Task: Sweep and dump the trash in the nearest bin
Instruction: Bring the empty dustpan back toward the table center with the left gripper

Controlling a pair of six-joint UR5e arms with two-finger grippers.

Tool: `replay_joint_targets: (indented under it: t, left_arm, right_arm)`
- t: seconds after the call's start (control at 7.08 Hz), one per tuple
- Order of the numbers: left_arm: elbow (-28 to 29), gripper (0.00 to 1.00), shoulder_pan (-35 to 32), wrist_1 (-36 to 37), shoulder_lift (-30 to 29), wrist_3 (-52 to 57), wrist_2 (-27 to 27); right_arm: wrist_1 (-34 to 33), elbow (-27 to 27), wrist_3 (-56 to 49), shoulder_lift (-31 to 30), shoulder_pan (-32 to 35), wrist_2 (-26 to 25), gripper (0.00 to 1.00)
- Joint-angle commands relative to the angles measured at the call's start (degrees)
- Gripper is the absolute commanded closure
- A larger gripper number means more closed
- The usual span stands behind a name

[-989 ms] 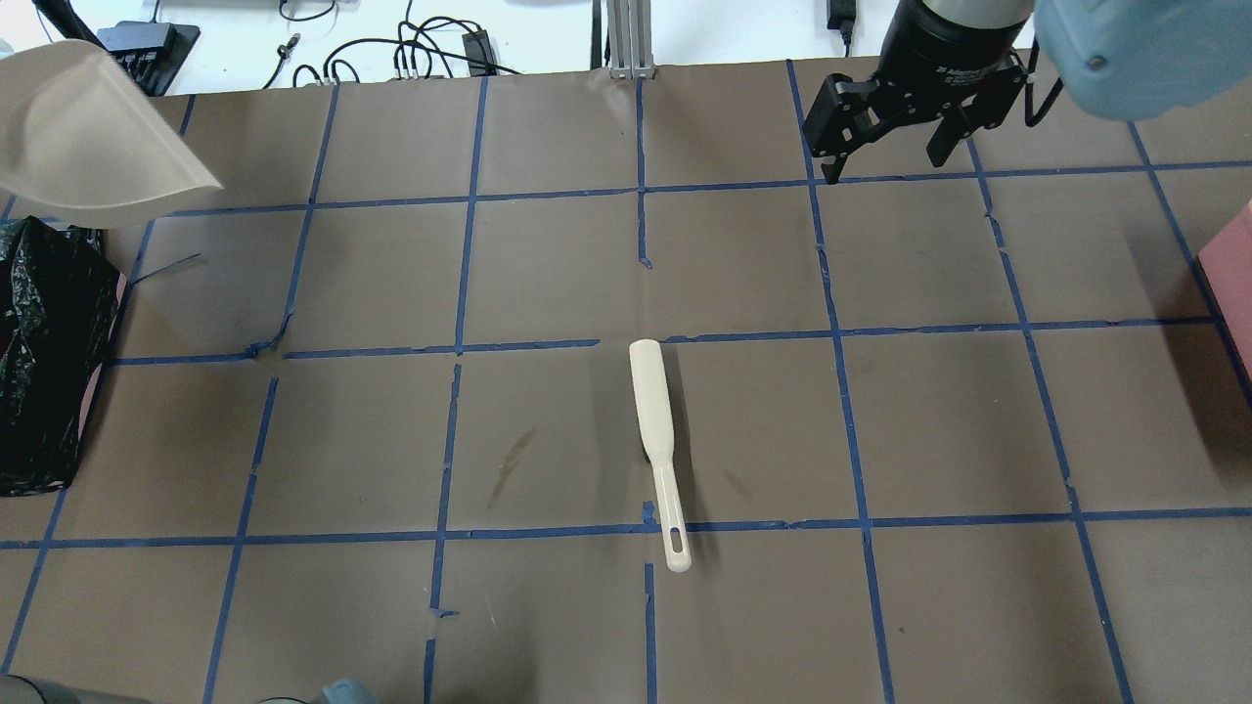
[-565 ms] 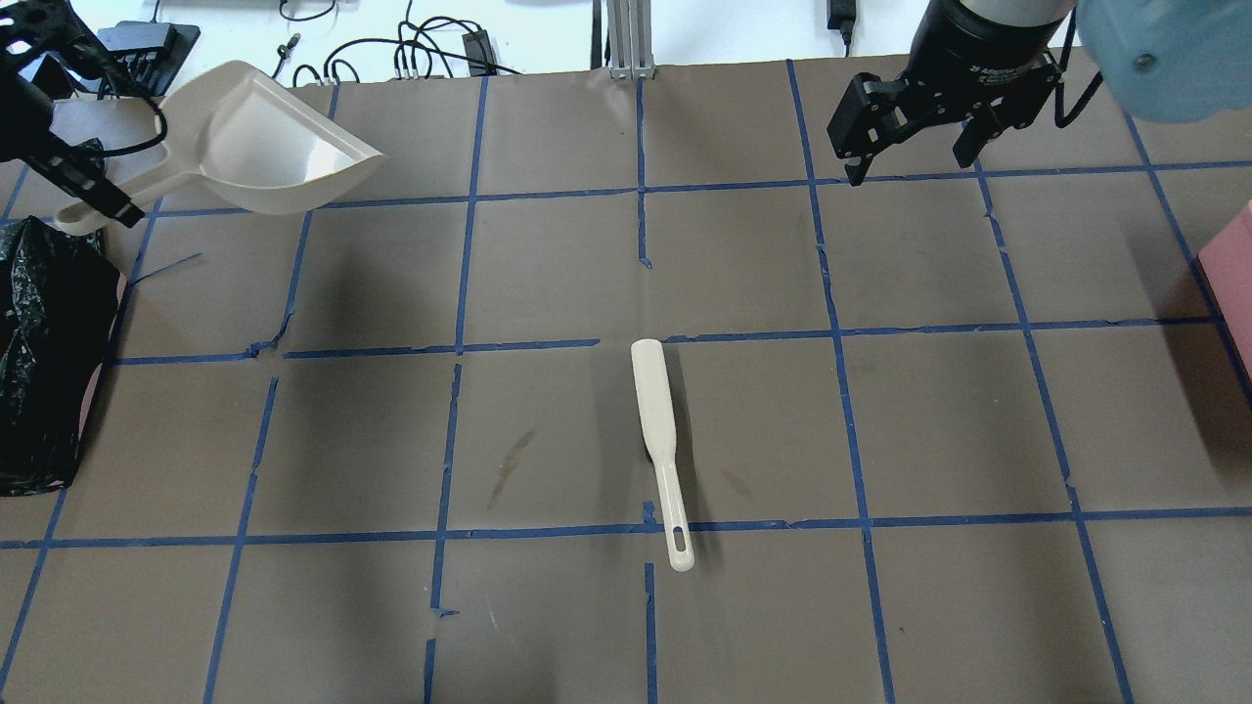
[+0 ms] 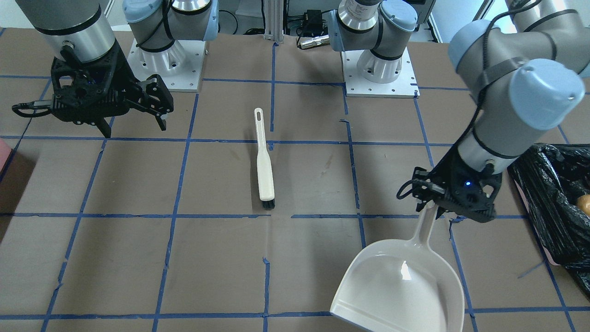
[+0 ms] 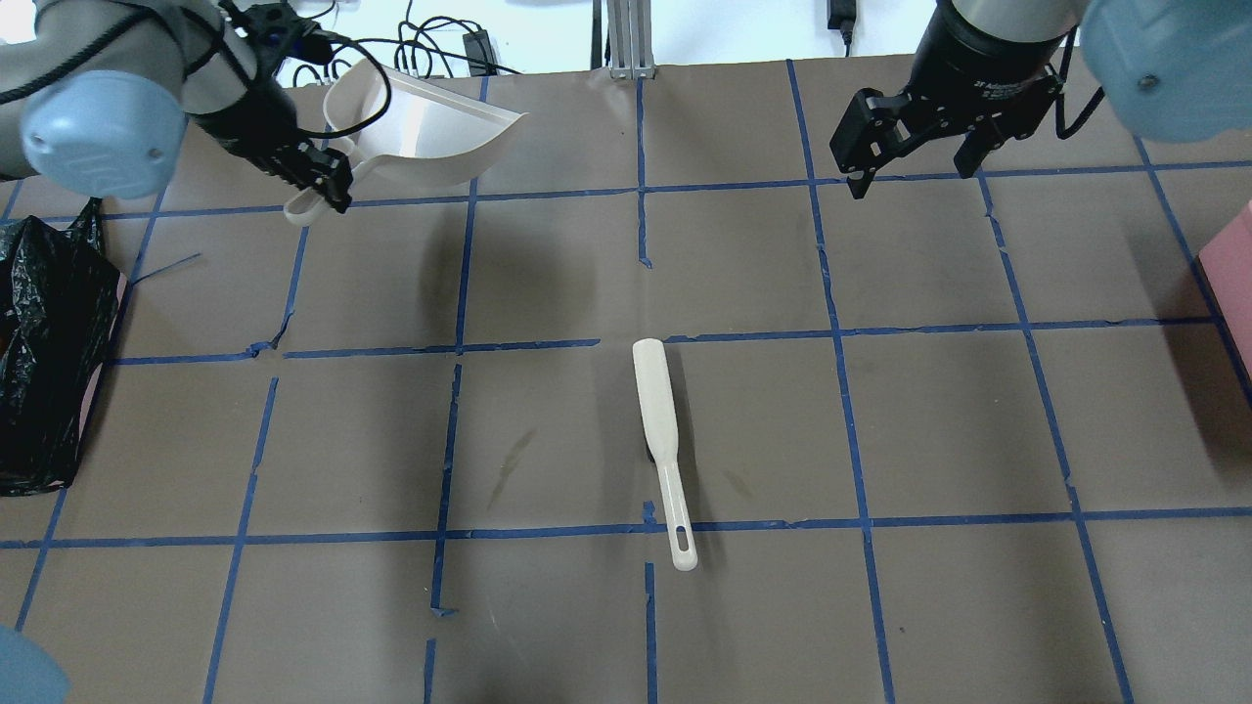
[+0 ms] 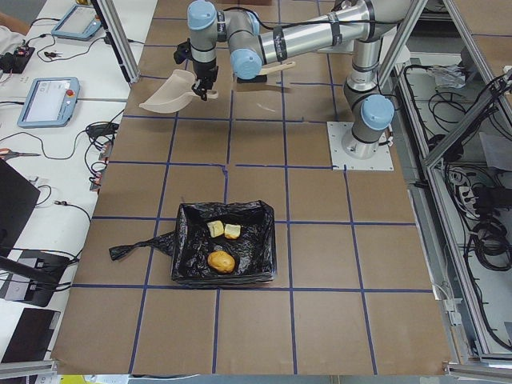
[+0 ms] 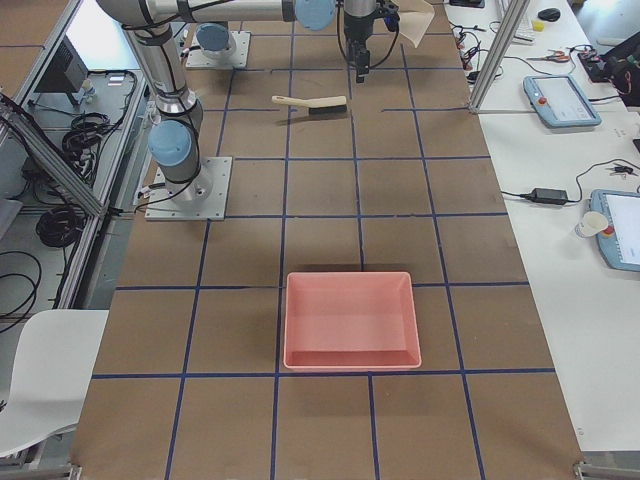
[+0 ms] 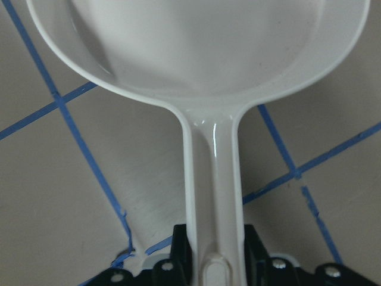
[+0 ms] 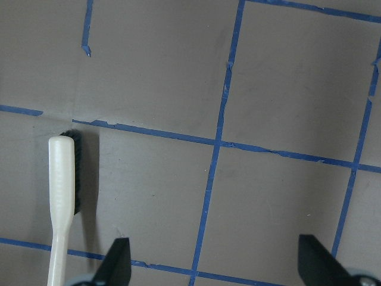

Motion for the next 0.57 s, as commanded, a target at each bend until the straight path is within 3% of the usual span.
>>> replay_joint_targets:
  t: [0.0, 0.42]
  left_arm:
    - [-0.66, 0.98, -9.12, 8.41, -5.09, -14.53, 0.25]
    - [-0.67, 0.98, -17.75, 11.69, -9.05, -31.69, 0.08]
  right_arm:
    - [0.34, 1.61, -0.07, -1.84, 0.12, -0.35, 0.00]
    - [0.26, 2.24, 0.01, -2.20, 0.65, -0.27, 0.00]
